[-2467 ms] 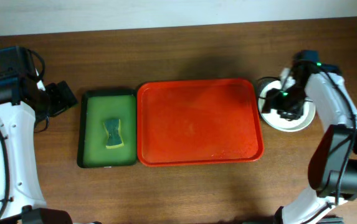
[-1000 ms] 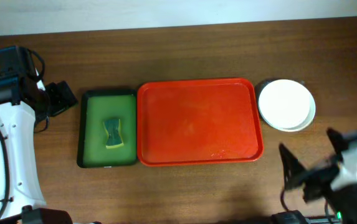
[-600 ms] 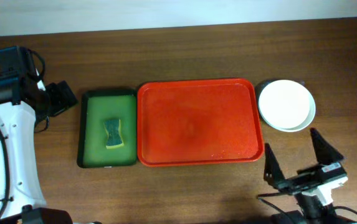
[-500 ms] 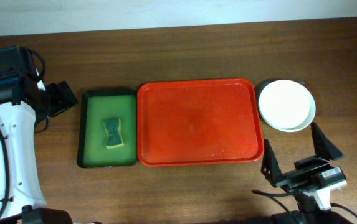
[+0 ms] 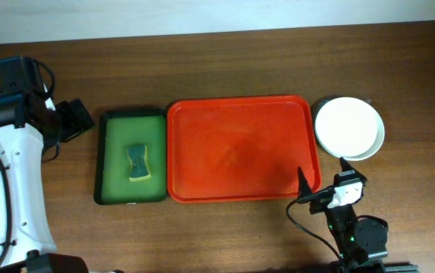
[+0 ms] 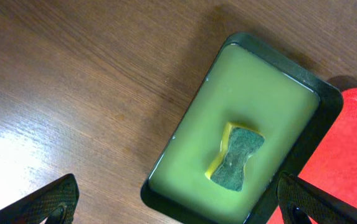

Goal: Clean dirty plates on tray and stack at the side

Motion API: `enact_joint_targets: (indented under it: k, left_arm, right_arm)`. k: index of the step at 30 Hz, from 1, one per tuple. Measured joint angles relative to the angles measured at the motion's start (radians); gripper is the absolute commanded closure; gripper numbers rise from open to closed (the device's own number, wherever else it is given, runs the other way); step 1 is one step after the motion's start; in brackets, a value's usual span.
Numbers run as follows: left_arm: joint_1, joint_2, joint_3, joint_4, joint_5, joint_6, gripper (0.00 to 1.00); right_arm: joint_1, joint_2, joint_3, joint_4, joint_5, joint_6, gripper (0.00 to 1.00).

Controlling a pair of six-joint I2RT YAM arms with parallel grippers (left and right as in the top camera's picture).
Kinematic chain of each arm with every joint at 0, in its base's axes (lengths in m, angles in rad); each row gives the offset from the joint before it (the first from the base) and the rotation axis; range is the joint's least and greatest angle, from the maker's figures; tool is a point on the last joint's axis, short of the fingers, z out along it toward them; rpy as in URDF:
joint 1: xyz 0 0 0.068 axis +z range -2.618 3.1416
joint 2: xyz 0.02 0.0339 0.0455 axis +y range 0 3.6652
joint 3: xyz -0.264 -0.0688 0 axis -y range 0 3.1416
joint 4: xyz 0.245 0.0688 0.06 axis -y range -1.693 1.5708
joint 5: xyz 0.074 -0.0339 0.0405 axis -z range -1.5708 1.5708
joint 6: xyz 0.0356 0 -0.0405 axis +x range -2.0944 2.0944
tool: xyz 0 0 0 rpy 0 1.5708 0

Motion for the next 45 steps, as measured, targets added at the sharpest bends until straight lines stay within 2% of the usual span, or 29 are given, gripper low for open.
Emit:
enact_joint_targets:
  k: [39, 41, 45]
  left_arm:
    - [0.000, -0.003, 0.000, 0.000, 0.000, 0.000, 0.01]
    - [0.000, -0.089, -0.001, 0.000, 0.000, 0.000, 0.01]
    - [0.000, -0.381, 0.000, -0.002, 0.000, 0.000, 0.01]
  right_arm:
    - [0.000, 0.000, 0.000, -0.003, 0.042, -0.033, 0.02]
    - [0.000, 0.000, 0.000, -0.003, 0.042, -0.033, 0.02]
    - [0.000, 0.000, 0.000, -0.003, 0.045, -0.033, 0.02]
